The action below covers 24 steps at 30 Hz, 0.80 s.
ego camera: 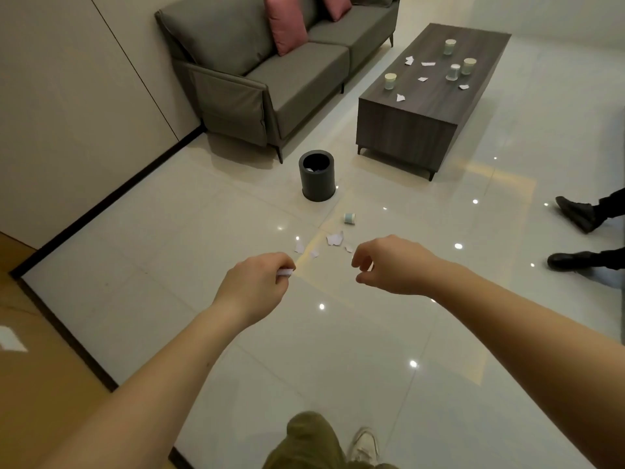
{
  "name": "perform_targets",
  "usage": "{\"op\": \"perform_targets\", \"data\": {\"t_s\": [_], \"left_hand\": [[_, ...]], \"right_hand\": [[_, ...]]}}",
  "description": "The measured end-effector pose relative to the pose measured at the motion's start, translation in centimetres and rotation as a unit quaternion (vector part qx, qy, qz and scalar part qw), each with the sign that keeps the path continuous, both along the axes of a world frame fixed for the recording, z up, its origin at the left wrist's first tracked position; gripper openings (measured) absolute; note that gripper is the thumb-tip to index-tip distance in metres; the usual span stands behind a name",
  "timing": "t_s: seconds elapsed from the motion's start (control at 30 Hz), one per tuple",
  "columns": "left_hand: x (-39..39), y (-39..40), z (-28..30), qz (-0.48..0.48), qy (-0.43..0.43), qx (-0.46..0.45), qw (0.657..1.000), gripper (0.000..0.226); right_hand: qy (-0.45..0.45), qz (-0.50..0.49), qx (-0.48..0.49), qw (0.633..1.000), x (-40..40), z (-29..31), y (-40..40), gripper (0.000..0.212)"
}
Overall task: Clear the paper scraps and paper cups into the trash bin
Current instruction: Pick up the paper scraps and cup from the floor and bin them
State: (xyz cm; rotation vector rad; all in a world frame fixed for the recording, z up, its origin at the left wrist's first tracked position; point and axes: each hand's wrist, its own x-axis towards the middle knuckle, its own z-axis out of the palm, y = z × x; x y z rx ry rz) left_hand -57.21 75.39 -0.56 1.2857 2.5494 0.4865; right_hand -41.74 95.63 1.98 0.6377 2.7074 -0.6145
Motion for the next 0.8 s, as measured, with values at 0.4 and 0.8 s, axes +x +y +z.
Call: {"op": "perform_targets", "data": {"t_s": [0.4, 0.8], "left_hand": [[-16.4, 16.4, -2.4, -0.034, -0.023, 0.020, 0.999, 0.016], [-31.8, 31.7, -4.8, -0.048, -0.049, 0.005, 0.998, 0.020]], "right_hand": [[-0.013, -0.008, -0.004, 1.000, -16.2, -2.1, 14.6, 0.030], [-0.021, -0.011, -0.022, 0.999, -31.0, -4.5, 28.2, 0.033]]}}
